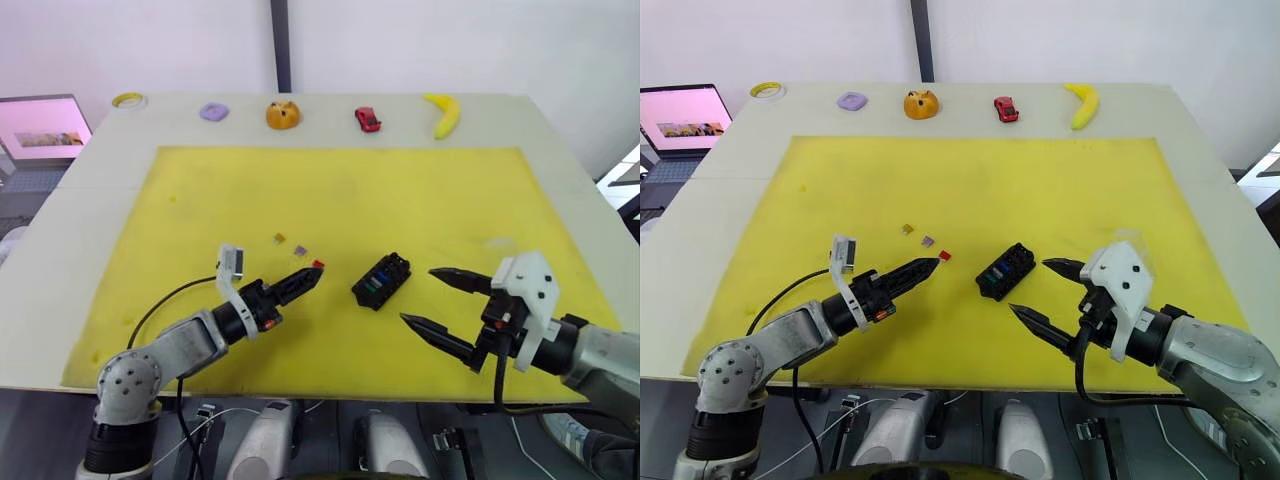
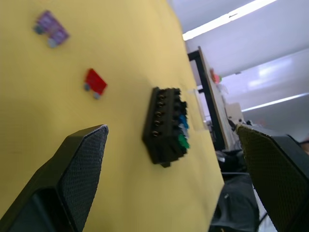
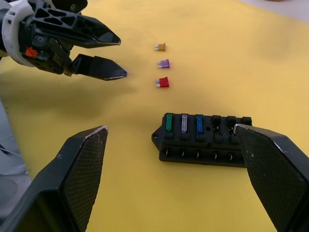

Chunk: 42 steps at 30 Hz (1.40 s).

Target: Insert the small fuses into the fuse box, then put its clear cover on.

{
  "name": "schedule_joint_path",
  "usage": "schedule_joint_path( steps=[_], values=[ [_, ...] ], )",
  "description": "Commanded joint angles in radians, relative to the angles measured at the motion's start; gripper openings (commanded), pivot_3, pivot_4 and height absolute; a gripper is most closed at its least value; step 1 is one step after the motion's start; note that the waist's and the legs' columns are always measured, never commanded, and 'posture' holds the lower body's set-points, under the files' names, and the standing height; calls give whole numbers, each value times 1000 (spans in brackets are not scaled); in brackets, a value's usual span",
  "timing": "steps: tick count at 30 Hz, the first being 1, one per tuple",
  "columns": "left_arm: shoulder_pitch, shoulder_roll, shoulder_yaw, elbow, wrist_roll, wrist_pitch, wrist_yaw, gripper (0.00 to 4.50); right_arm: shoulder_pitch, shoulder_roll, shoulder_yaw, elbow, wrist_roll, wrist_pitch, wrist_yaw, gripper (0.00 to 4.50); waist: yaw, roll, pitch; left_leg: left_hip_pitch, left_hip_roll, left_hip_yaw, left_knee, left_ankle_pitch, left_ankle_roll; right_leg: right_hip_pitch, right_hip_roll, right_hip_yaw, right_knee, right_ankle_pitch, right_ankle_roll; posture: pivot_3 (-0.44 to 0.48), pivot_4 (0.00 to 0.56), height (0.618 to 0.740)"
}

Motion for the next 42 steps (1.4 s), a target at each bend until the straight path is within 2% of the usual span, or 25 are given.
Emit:
schedule_joint_path(
  steps=[1, 14, 17, 27, 42],
  values=[
    [-15, 11, -19, 0, -42, 11, 5, 4500, -1, -5, -9, -36, 21, -11, -10, 4424, 0, 0, 0, 0, 0, 0, 0, 0, 0, 0, 0, 0, 0, 0, 0, 0, 150, 735],
    [-61, -54, -47, 12, 23, -46, 56, 4500, 5, -4, 15, -45, 18, -18, -29, 4424, 0, 0, 0, 0, 0, 0, 0, 0, 0, 0, 0, 0, 0, 1, 2, 0, 150, 735],
    [-63, -76, -45, 14, 68, -74, 71, 4500, -6, -8, 12, -40, 24, -16, -30, 4424, 0, 0, 0, 0, 0, 0, 0, 0, 0, 0, 0, 0, -1, 1, 2, 0, 150, 735],
    [-80, -146, -67, 51, 101, -77, 85, 4500, -52, -15, 32, -36, 41, -8, -48, 4424, 1, 0, 0, 0, 0, 0, 0, 0, 0, 1, 0, 0, -1, 1, 3, 0, 150, 735],
    [-79, -192, -51, 73, 157, -88, 132, 4500, -56, -23, 22, -37, 56, -3, -70, 4424, 1, 0, 0, 0, 0, 0, 0, 0, 0, 1, 0, 0, -2, 2, 3, 0, 150, 735]
  ],
)
